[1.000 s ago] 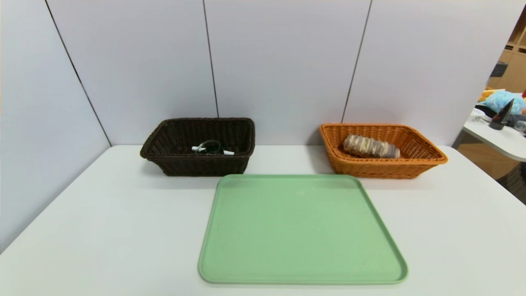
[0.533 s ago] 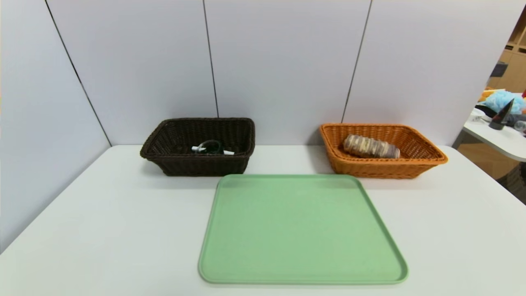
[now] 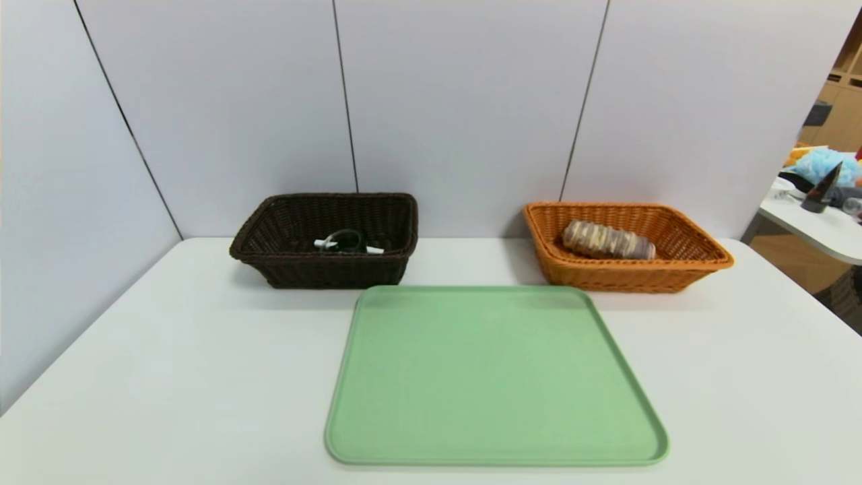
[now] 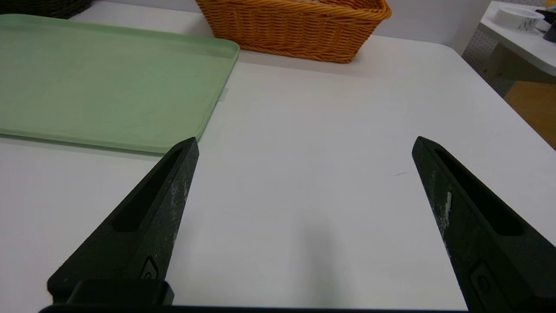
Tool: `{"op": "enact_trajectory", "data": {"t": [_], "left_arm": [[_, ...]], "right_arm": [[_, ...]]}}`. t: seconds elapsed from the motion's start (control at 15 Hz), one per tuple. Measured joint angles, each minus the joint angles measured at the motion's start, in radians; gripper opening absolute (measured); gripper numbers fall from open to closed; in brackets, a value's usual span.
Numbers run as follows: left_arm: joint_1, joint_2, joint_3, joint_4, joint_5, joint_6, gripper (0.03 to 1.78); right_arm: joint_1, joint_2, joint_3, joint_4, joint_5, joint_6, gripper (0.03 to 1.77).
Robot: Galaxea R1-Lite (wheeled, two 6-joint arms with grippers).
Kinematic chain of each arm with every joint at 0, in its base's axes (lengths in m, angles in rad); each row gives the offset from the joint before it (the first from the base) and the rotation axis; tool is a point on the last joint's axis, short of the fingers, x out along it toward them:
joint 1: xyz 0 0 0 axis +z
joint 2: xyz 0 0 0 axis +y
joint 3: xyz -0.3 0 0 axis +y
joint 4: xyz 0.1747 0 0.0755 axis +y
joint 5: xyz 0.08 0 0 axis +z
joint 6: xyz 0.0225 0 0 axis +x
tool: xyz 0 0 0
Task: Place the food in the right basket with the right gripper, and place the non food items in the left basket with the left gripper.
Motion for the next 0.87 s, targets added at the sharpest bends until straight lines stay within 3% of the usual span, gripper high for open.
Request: {"op": "enact_trajectory", "data": {"t": [0.87], "left_arm": [[0.0, 0.0, 0.0, 0.001, 0.0, 0.0, 1.69]], "right_arm": [[0.0, 0.0, 0.0, 0.0, -0.002, -0.001, 1.7]]}}
